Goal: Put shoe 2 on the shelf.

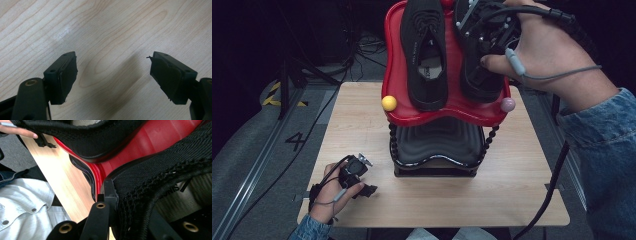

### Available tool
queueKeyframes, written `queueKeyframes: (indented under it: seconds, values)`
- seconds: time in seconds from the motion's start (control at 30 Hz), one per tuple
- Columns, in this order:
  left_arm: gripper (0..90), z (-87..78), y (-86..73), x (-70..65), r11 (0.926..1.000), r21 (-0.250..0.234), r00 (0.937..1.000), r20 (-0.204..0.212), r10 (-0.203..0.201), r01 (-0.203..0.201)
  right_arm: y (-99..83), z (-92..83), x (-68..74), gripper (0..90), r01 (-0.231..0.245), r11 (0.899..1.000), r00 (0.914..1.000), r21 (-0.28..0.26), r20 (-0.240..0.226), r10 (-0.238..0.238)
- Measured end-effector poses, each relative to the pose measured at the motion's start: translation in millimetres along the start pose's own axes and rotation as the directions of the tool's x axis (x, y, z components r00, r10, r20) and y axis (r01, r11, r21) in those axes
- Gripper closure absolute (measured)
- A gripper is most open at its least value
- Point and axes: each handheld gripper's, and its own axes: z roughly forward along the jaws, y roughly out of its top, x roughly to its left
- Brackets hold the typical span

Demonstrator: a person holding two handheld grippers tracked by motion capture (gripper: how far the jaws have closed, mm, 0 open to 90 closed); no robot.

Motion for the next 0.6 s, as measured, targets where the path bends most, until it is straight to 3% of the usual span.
queueKeyframes:
  seconds: [0.23,0.33,0.6]
  values:
    - [22.3,-0.6,-1.1,1.2,0.9999,-0.004,0.9999,-0.002,-0.014,0.014,6.5,6.0,3.3,86.5,0.024,1.0,0.9997,-0.001,-0.002,-0.024]
    - [22.3,0.7,-0.7,1.5,1.0,-0.005,1.0,-0.003,0.004,-0.004,10.1,9.3,7.3,86.4,0.044,0.999,0.999,0.002,-0.012,-0.044]
    - [22.3,1.4,-1.1,1.1,1.0,-0.003,1.0,0.001,-0.001,0.001,12.6,15.9,10.8,86.3,0.046,0.999,0.9986,0.012,-0.028,-0.046]
